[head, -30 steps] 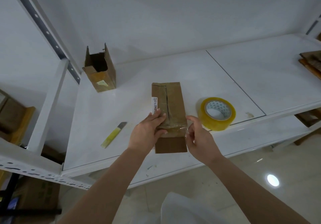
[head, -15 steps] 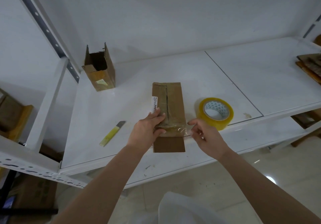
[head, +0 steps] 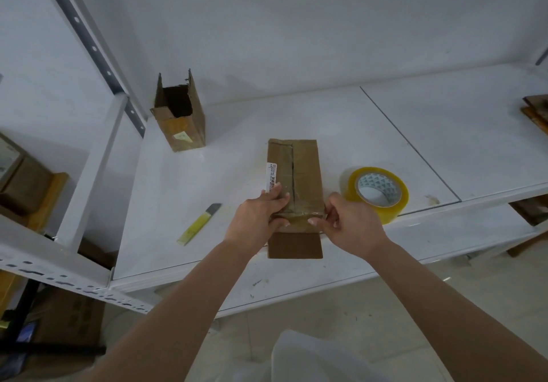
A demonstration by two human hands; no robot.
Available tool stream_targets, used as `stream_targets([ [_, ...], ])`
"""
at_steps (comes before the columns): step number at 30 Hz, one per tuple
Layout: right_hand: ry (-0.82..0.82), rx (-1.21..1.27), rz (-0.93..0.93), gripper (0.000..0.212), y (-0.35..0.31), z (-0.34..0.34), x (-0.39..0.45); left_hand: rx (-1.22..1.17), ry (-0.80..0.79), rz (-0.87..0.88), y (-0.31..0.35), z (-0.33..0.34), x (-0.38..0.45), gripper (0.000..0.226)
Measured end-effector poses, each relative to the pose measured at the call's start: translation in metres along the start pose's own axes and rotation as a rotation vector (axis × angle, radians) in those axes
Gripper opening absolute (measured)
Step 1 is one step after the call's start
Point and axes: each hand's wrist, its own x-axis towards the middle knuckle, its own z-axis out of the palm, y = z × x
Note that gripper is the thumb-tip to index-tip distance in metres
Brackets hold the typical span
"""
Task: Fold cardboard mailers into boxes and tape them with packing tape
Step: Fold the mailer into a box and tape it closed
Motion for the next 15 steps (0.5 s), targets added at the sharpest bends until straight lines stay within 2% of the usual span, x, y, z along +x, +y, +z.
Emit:
stream_targets([
  [3,-0.013,-0.165,-0.053,0.05,0.0,-0.0008,0.0046,0.01,-0.009,-0.003,-0.0001,-0.0001,0.0004,0.055],
  [10,-0.002,-0.135,-0.096,0.06,0.0003,0.0002,0.0091,0.032,-0.024,-0.011,0.0007,-0.0006,0.001,0.055],
  [15,0.063,-0.185,-0.099,0.048,-0.0074,0.0016,0.0068,0.042,-0.026,-0.013,0.0014,-0.0008,0.0019,0.055],
])
